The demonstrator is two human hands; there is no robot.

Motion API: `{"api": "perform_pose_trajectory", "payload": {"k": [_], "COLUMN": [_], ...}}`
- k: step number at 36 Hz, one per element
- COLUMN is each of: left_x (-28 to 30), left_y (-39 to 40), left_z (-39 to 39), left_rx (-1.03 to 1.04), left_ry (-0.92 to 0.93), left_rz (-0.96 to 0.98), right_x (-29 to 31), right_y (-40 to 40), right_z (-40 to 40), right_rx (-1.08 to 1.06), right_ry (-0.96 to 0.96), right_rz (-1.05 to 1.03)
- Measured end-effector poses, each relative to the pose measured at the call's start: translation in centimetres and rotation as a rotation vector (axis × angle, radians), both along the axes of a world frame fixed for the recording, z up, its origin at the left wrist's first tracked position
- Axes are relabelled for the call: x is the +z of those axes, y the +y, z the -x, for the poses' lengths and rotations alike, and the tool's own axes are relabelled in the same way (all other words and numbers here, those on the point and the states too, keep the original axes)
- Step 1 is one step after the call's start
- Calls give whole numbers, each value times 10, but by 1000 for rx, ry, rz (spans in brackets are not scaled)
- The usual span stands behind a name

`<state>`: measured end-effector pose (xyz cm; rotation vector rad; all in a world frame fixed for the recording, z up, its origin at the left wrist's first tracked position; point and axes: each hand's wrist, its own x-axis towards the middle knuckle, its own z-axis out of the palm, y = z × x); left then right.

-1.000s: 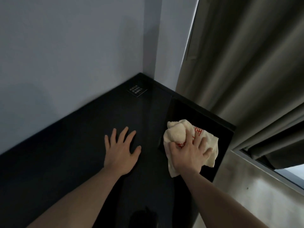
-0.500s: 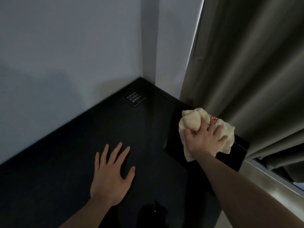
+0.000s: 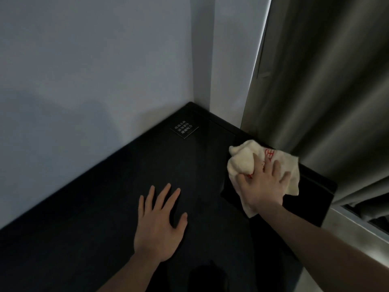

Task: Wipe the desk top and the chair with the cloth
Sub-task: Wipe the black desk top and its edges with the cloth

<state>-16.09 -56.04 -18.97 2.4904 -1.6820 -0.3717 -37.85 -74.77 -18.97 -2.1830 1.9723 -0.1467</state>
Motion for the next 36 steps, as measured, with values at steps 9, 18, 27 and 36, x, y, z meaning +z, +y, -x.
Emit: {"api": "perform_pose_trajectory", "payload": {"k": [9,18,27,36], "left_x": [1,-3,0,5], "left_y": [-1,-1,-2,3], "left_z": [0,-2,0,1], "left_rx": [-2,5,18,6], "left_ry": [11,26,3,41], "left_rz": [-1,26,-10,7], "right_x": [-1,0,-3,-4], "right_y": [34,-27,-44,21], "right_z": [-13,-33,-47,-55], "right_rx": [93,25,-35,-51], "right_ry": [4,-11,-39,-14], "right_rz": [-18,9,24,27]}}
